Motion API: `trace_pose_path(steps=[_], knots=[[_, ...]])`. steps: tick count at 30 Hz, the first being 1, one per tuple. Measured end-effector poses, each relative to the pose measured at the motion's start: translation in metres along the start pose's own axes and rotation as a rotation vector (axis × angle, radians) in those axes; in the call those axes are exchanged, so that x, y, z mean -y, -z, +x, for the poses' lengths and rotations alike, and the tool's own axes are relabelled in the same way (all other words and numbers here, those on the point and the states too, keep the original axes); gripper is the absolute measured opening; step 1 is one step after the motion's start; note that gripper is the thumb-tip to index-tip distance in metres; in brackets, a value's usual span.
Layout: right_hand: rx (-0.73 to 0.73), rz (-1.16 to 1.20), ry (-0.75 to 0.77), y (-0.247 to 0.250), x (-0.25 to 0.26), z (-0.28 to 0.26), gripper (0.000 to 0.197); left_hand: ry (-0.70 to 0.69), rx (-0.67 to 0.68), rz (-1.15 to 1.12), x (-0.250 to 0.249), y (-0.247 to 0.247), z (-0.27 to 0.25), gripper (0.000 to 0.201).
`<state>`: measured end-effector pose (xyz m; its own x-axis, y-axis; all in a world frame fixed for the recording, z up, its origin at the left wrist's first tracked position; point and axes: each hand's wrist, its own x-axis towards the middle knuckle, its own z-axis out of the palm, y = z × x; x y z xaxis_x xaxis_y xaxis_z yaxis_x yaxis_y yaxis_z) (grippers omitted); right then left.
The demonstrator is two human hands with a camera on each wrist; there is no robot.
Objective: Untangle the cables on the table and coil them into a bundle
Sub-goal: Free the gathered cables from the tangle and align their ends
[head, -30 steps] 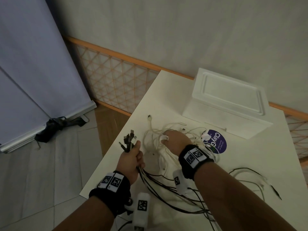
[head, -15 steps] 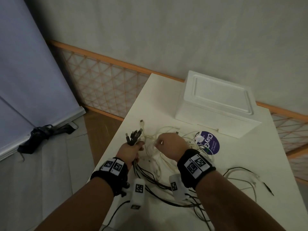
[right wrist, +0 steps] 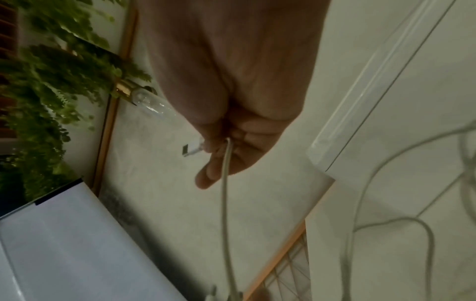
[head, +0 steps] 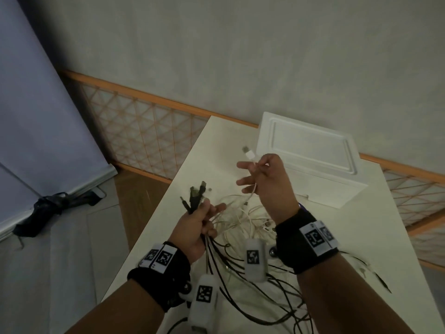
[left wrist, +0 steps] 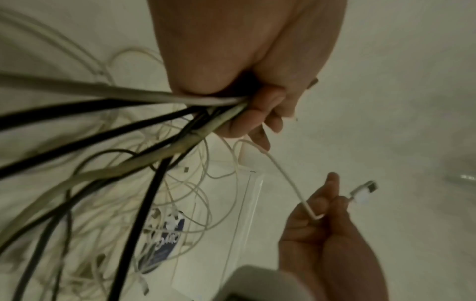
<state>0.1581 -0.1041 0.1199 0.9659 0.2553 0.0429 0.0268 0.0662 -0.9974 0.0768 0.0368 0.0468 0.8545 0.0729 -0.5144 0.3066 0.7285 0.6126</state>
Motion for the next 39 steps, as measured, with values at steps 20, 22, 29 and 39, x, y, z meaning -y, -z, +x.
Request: trace_pose_path(steps=[20, 22, 29, 39], knots=[[0.191, -0.435, -0.071, -0.012, -0.006, -0.052, 0.014, -0.148, 0.154, -0.012, 0.013, -0.033, -0.014, 0.031], [0.36, -0.397, -0.109, -0.006, -0.009, -0.055, 0.026, -0.181, 0.085, -0.001, 0.008, -0.034, -0.016, 0.025], [0.417, -0.713, -0.18, 0.046, -0.028, -0.059, 0.023, -0.232, -0.073, -0.374, -0.037, -0.004, -0.002, 0.037], [0.259, -1.022, 0.183, 0.017, 0.014, -0.04, 0.016, -0.183, 0.195, 0.337, -0.004, -0.026, -0.025, 0.005]])
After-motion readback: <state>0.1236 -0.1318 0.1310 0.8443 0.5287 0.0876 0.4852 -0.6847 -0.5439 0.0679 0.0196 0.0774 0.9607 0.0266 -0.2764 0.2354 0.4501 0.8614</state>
